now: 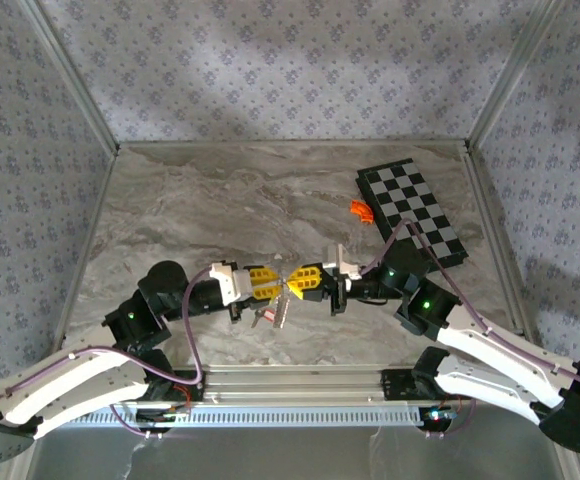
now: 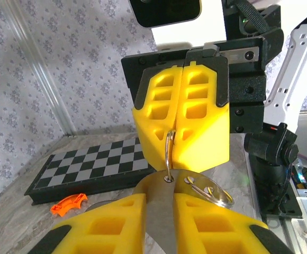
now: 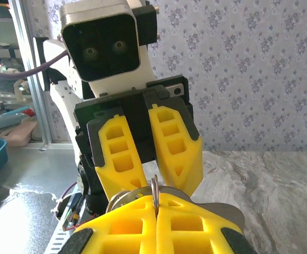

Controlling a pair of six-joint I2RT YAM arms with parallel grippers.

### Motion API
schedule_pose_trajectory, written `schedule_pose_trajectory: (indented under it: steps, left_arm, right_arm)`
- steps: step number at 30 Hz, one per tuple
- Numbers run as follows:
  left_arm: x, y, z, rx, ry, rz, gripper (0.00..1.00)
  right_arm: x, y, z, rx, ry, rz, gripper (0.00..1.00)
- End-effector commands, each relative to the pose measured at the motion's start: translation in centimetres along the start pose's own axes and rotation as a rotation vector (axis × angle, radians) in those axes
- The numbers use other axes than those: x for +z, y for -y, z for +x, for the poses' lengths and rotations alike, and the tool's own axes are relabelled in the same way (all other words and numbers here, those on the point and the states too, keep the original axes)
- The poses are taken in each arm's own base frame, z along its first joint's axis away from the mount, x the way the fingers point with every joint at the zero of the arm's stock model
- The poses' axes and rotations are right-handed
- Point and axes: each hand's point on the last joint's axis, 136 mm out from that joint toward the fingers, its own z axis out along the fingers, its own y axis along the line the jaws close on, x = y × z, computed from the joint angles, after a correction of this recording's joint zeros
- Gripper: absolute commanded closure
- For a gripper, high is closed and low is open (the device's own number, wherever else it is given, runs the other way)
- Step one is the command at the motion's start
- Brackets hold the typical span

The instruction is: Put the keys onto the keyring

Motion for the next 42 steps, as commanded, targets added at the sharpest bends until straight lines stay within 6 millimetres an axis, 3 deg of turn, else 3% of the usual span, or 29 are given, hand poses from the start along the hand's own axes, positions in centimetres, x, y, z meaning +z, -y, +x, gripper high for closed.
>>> schedule_pose_trajectory:
  steps: [1, 19, 28, 42]
  left_arm:
    - [0.1, 0.4, -2.2, 0.01, 0.077, 0.033, 0.8]
    - [0.3, 0.5, -3.1, 0.02, 0.103, 0.053, 0.79]
    - [-0.1, 0.3, -3.4, 0.034, 0.092, 0.032, 0.73]
    - [-0.5, 0.5, -2.7, 0.045, 0.027, 0.039, 0.8]
  right_arm:
    - [-0.1, -0.8, -1.5, -0.016, 0.057, -0.045, 1.0]
    - [0.3, -0.3, -0.1, -0.013, 0.012, -0.035, 1.0]
    - [0.2, 0.1, 0.6, -0.033, -0.035, -0.012, 1.0]
    - [-0.7, 0.2, 1.5, -0.09, -0.143, 0.026, 1.0]
